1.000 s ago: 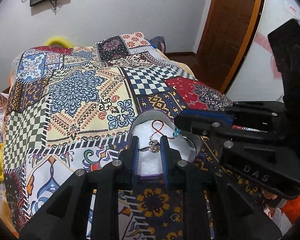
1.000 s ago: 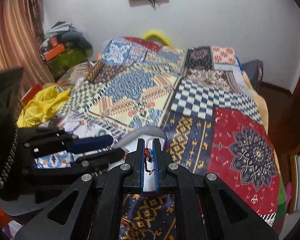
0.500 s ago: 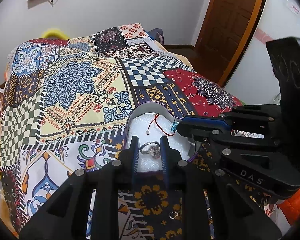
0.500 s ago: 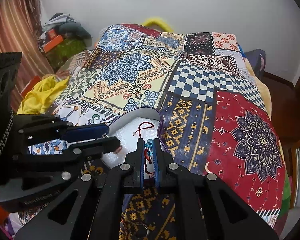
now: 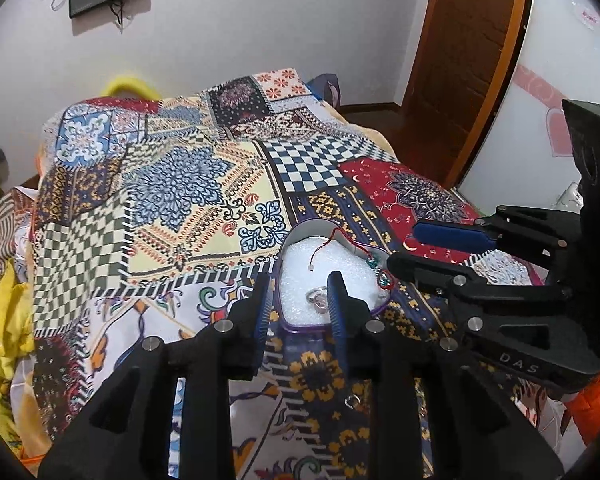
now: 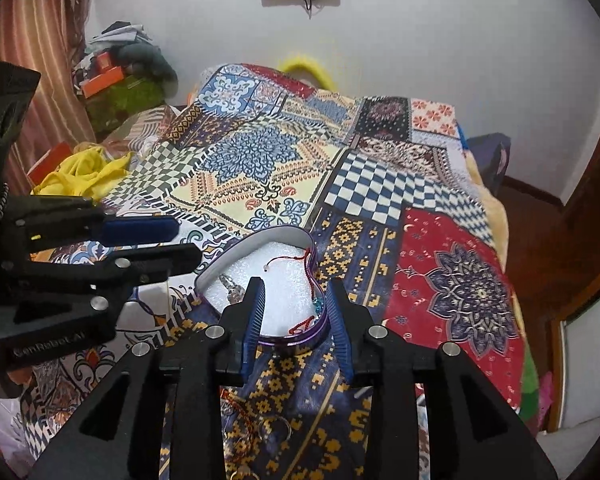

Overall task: Organize jewelry
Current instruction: 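Open both tools to release the pieces and lift away from the tin, then grasp a gold hoop earring with the right tool while the left grasps the red beaded bracelet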

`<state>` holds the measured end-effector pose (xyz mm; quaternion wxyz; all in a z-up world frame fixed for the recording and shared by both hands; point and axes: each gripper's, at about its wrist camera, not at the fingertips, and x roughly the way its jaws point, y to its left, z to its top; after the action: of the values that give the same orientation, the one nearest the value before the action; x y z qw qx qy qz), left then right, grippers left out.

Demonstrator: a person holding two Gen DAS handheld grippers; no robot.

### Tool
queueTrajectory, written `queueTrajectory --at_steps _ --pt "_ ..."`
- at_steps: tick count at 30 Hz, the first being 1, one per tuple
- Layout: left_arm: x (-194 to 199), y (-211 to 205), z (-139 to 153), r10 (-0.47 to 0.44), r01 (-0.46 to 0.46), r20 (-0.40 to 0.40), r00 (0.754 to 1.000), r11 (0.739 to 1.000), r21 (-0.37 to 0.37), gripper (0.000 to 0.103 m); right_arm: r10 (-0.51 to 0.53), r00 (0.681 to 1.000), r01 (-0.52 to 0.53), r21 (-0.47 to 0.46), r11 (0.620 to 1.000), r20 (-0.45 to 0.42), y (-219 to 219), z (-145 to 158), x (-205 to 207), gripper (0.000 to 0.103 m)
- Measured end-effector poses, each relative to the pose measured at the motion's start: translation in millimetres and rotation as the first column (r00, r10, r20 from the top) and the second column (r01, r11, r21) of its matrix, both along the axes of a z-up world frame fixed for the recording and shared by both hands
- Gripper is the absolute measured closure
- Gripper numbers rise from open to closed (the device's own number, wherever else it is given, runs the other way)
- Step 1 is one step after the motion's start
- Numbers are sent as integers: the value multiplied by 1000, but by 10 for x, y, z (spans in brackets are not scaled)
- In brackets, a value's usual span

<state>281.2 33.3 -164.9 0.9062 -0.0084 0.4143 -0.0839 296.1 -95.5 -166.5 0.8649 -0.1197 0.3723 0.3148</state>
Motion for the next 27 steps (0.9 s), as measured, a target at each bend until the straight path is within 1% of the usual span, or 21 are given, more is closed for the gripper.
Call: queueTrajectory --at_steps 4,11,14,15,16,21,24,27 --pt "-146 -4 122 10 -10 26 1000 1000 7 69 -7 999 7 3 1000 31 -33 115 -119 74" --pt "-418 -39 279 19 -20 54 998 1000 17 69 -32 997 30 19 999 69 -125 269 -337 73" --pt "-557 -67 311 20 -21 59 998 999 25 67 -49 995 48 19 999 92 -189 311 -463 68" --pt "-590 -75 313 20 -22 60 998 999 27 66 -54 994 52 21 998 96 -204 318 -493 65" --pt "-630 -85 314 21 -23 59 998 999 29 64 -60 993 58 25 998 100 -228 325 -529 63" --pt "-829 -151 249 11 -12 43 999 999 38 64 -90 993 86 48 995 81 -367 298 -674 62" --pt "-931 -194 154 0 -1 18 1000 999 37 64 -106 992 103 48 994 68 -415 261 -734 62" --pt "-993 -216 34 -3 4 -15 1000 1000 26 64 -123 992 121 55 991 36 -485 169 -790 62"
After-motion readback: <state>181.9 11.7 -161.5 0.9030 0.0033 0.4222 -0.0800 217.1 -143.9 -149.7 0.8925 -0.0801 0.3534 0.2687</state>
